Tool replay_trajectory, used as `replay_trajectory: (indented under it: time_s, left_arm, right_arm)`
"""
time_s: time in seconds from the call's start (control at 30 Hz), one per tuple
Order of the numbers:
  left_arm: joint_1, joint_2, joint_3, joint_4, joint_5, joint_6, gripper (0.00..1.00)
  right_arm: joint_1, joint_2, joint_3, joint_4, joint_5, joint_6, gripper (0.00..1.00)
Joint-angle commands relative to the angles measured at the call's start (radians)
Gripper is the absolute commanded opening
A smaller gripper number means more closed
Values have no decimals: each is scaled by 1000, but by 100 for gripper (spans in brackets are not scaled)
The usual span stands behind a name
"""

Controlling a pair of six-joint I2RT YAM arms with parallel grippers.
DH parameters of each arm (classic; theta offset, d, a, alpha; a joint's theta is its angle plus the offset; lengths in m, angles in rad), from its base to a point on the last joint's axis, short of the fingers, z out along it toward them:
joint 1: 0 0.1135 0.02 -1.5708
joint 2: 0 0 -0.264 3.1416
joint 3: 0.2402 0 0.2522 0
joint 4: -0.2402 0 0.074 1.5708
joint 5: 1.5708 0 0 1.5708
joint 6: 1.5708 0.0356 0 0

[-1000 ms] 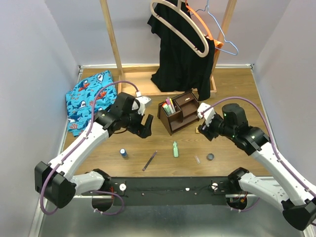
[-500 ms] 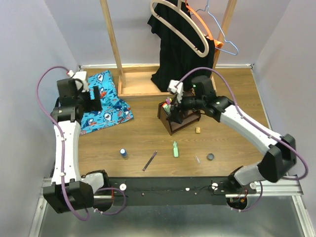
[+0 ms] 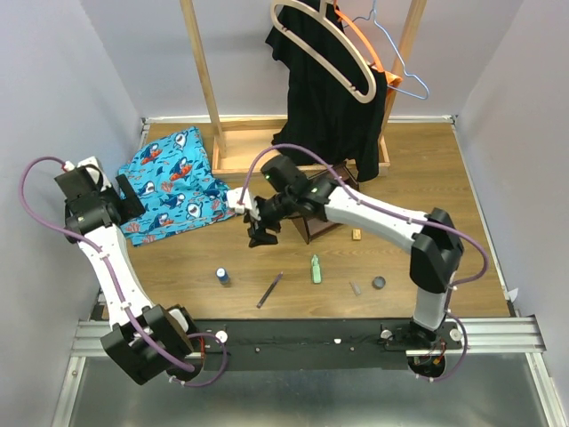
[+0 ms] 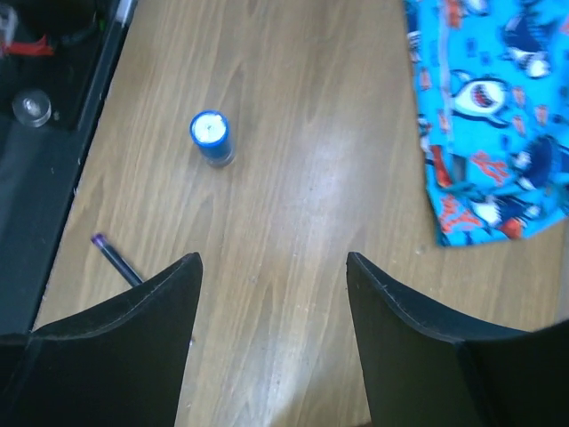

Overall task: Sort the stationery into containers
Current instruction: Pick up the stationery from the center of the board.

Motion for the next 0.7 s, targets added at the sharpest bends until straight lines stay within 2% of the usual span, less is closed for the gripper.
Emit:
replay_trajectory:
  time_s: [0.0,0.2,0.67]
  left_arm:
    - [53,-22,-1,9,48,-24,99]
    - [79,-29,-20,16,73,-55,99]
    - [79,-4,6,-1,91,-49,99]
  right_arm:
    - [87,79,43,-87,26,-180,73]
    - [157,165,82,-79,51,-259,69]
    - [175,321,198,-52,39,-191,67]
